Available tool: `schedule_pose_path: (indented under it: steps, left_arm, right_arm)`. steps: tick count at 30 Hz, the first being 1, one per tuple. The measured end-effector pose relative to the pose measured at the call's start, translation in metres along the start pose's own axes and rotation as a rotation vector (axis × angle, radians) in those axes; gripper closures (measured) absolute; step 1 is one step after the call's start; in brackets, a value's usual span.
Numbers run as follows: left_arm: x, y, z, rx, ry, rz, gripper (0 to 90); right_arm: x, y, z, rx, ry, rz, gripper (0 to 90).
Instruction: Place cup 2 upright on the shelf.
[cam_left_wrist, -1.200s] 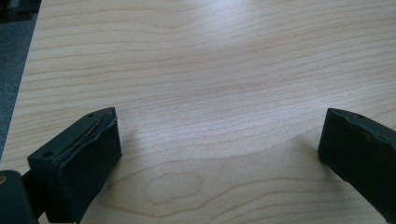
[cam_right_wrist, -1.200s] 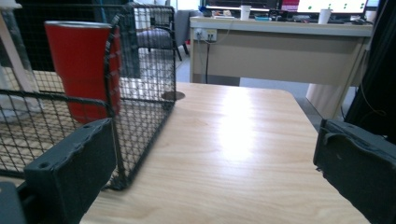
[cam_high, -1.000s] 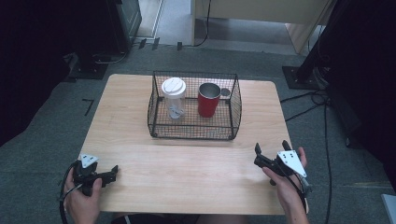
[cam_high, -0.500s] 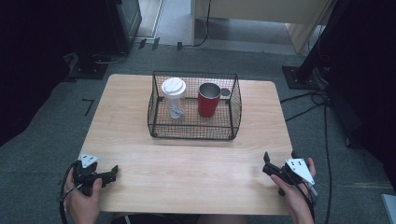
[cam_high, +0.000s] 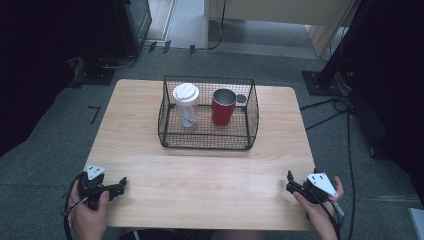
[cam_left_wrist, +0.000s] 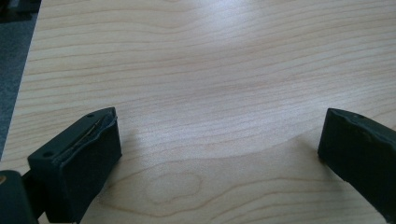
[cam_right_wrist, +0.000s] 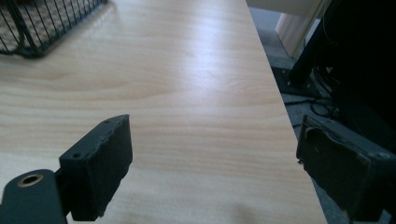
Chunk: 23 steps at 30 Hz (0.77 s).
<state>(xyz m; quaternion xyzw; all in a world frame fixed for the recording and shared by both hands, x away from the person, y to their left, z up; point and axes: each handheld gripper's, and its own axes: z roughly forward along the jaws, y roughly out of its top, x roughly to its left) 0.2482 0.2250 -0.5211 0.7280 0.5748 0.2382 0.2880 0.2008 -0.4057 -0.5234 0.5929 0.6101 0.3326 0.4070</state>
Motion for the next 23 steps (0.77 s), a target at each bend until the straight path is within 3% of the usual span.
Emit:
schedule_pose_path:
  steps: [4, 8, 11, 14, 23]
  left_arm:
    - [0.0000, 0.0000, 0.0000, 0.000, 0.000, 0.000, 0.0]
    - [0.0000, 0.0000, 0.0000, 0.000, 0.000, 0.000, 0.0]
    - [0.0000, 0.0000, 0.0000, -0.001, 0.000, 0.000, 0.0]
    - [0.0001, 0.0000, 0.0000, 0.000, -0.001, 0.000, 0.0]
    - [0.0000, 0.0000, 0.0000, 0.000, -0.001, -0.001, 0.0]
  right_arm:
    - [-0.0030, -0.0014, 0.0015, 0.109, 0.036, -0.008, 10.9]
    - [-0.0030, -0.0037, 0.0037, 0.217, 0.051, -0.046, 10.7]
    - [-0.0048, -0.0045, 0.0026, 0.235, 0.084, -0.014, 11.0]
    - [-0.0090, -0.0050, 0.0045, 0.273, 0.129, 0.070, 9.3]
    - [-0.0085, -0.0046, 0.0057, 0.278, 0.126, 0.071, 7.4]
